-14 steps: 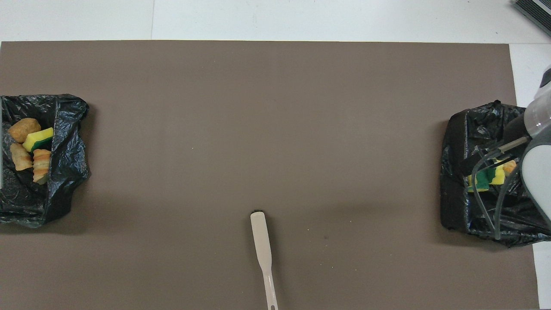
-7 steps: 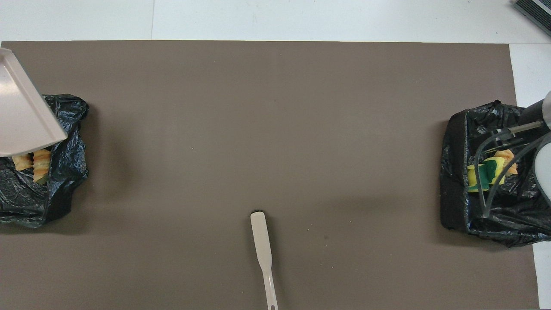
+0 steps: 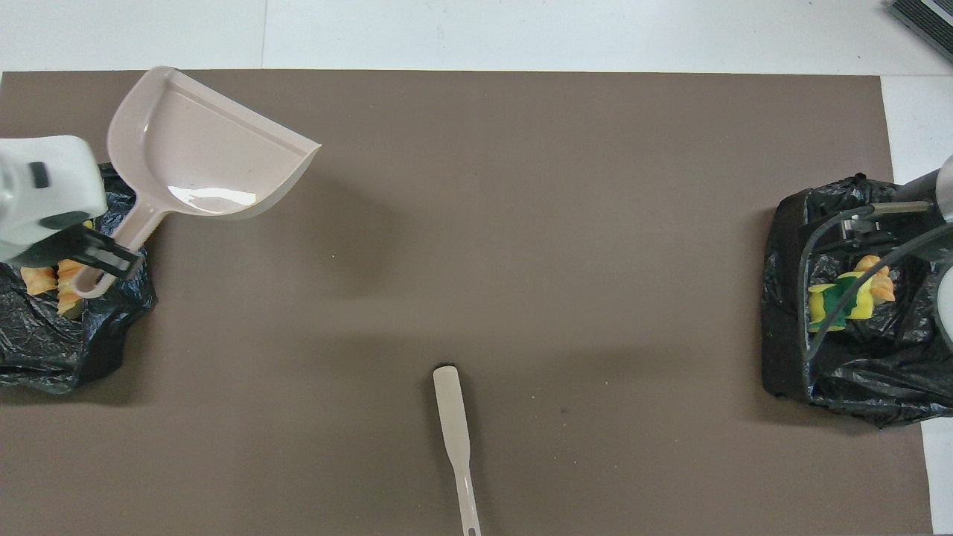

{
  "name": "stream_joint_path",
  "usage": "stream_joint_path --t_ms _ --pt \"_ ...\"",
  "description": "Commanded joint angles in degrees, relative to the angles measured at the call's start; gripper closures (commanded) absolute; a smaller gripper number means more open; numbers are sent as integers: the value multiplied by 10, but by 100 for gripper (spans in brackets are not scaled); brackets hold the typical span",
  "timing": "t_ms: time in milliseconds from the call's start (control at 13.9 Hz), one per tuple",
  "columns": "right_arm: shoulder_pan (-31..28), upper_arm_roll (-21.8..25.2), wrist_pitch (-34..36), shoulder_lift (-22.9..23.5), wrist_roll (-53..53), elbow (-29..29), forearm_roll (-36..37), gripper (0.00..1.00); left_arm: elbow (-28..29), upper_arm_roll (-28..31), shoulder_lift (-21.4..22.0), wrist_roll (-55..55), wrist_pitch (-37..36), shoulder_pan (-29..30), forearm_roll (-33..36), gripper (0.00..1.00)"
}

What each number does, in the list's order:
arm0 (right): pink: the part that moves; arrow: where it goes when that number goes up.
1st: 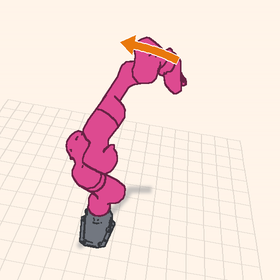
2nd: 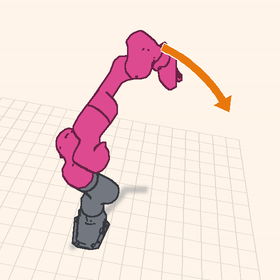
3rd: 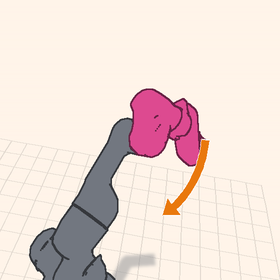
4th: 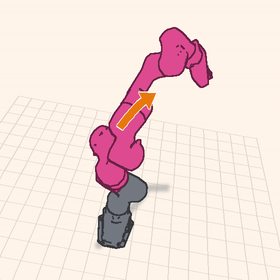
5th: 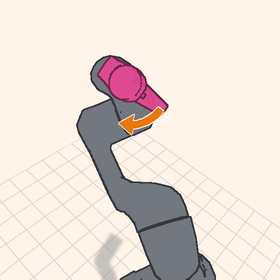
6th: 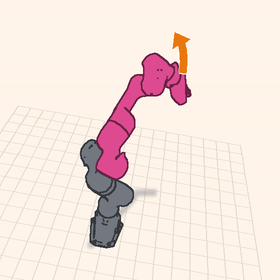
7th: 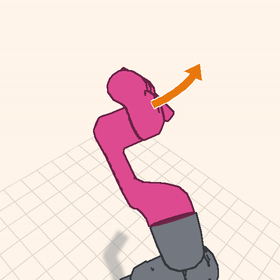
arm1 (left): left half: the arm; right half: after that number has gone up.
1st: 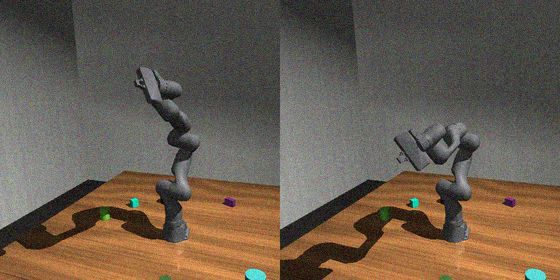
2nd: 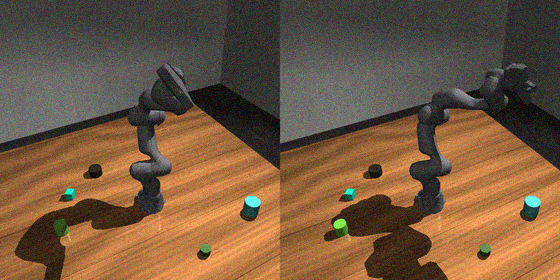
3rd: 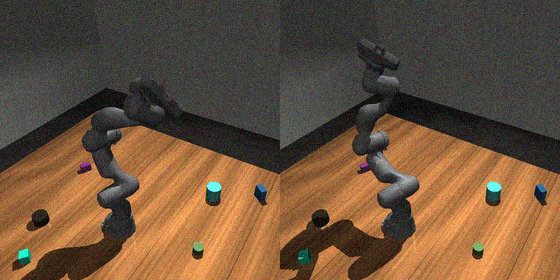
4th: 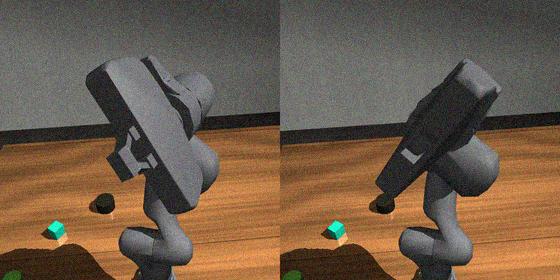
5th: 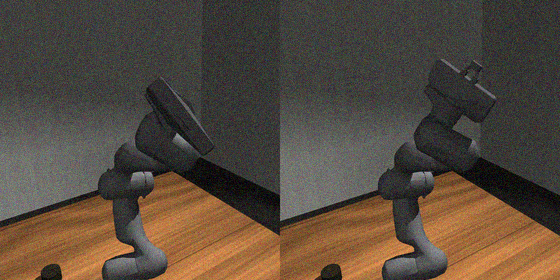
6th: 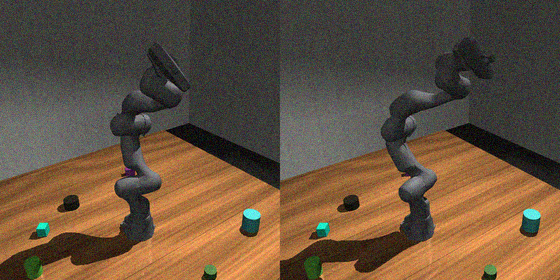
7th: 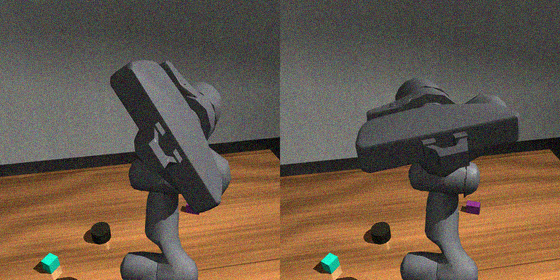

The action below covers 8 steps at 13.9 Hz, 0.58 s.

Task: Sweep and dump trash in bin
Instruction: 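Lift the emptied dustpan with the left gripper and set it mid-table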

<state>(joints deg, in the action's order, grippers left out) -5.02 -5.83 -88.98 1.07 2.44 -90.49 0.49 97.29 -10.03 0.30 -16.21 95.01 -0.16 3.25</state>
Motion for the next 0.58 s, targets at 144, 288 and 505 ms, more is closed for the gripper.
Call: stream_joint_path --t_ms 144,288,505 --pt "-1 -4 -38 -53 12 -79 -15 0 47 12 -2 235 75 -135 -22 100" --pt "-1 -4 -38 -52 3 -78 -14 0 46 12 -38 328 114 -190 -23 100" --pt "0 -3 -38 -49 -22 -73 -12 0 25 12 -114 434 181 -245 -23 100"
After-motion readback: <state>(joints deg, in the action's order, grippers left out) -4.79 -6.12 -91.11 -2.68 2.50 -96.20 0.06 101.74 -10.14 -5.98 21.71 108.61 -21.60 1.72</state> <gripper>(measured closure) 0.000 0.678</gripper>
